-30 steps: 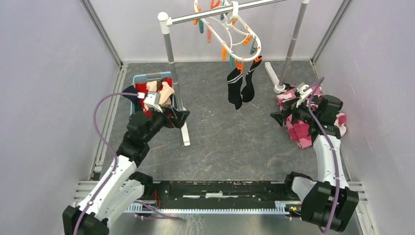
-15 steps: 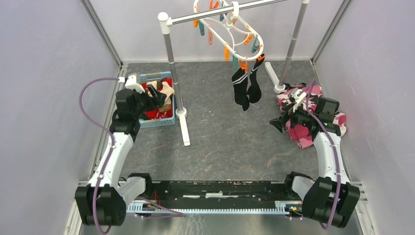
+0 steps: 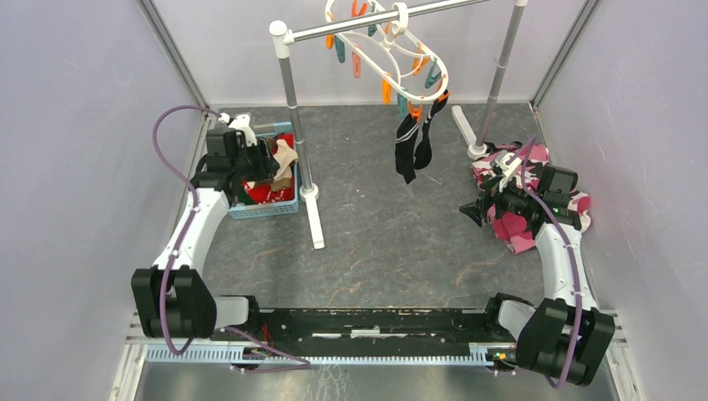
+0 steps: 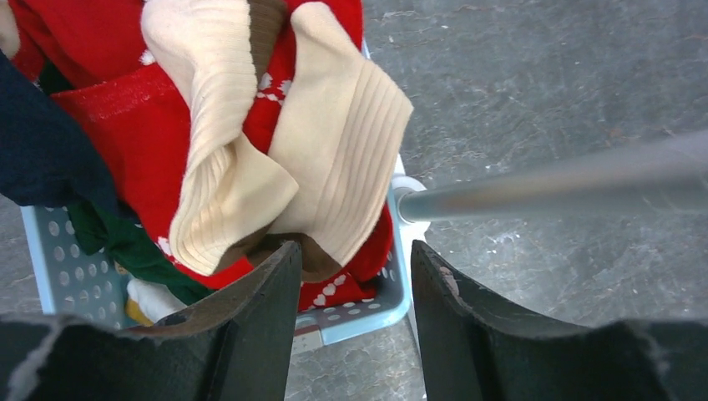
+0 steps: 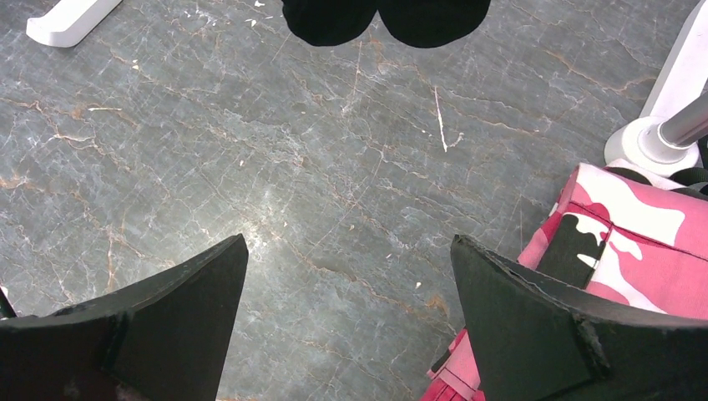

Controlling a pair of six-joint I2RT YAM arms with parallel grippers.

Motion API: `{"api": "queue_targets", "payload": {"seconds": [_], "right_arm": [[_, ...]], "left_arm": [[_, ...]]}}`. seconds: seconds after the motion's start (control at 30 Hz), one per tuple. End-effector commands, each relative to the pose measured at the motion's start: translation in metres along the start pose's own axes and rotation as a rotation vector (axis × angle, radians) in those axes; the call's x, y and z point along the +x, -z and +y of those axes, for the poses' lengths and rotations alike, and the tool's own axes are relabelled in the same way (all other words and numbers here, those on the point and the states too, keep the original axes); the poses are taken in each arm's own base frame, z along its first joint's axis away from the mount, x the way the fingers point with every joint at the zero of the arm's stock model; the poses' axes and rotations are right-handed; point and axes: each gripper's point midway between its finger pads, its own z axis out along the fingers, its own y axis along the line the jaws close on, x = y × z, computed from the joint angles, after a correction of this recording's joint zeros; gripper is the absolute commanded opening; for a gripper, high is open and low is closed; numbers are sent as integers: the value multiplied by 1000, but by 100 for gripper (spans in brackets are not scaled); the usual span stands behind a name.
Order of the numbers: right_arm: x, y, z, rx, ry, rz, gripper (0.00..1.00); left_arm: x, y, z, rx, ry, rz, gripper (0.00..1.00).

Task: Clip the socks to the hanger
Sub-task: Pick up the sock from the bin.

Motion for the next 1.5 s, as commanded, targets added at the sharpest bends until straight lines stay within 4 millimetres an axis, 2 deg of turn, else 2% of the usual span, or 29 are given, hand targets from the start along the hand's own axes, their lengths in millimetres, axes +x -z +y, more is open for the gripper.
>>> {"api": "queue_targets", "payload": {"seconds": [0.0,0.23,0.4,0.9,1.07,1.13,1.2,1.3,1.37,1.47], "right_arm": [[-13,2,-3,-11,33,-26,98],[-12,1,-2,-15,32,-24,98],[-10,0,-2,-23,23,-21,98],[-8,-2,1,-45,19,-18,98],[-9,-3,2,-48,22,-19,98],[-9,-3,2,-48,22,-19,98],[-9,-3,3,-49,26,-20,98],[-9,-2,3,-49,26,-19,98],[-9,-3,3,-49,26,-19,98],[-10,-2,3,-49,28,-20,98]], "left_arm": [[-12,-5,7,-50,-97,37,58],[-14,-22,7,-173,-208,132,64],[0,-34,11,-188,-212,174,64],[24,-56,10,-142,-203,245,54],[27,-57,10,-143,-203,253,40],[26,-56,11,-147,-204,251,31],[25,-55,11,-150,-204,248,18],[22,-52,11,-156,-206,235,6],[18,-48,12,-166,-208,216,2],[9,-41,14,-185,-212,164,2]]}}
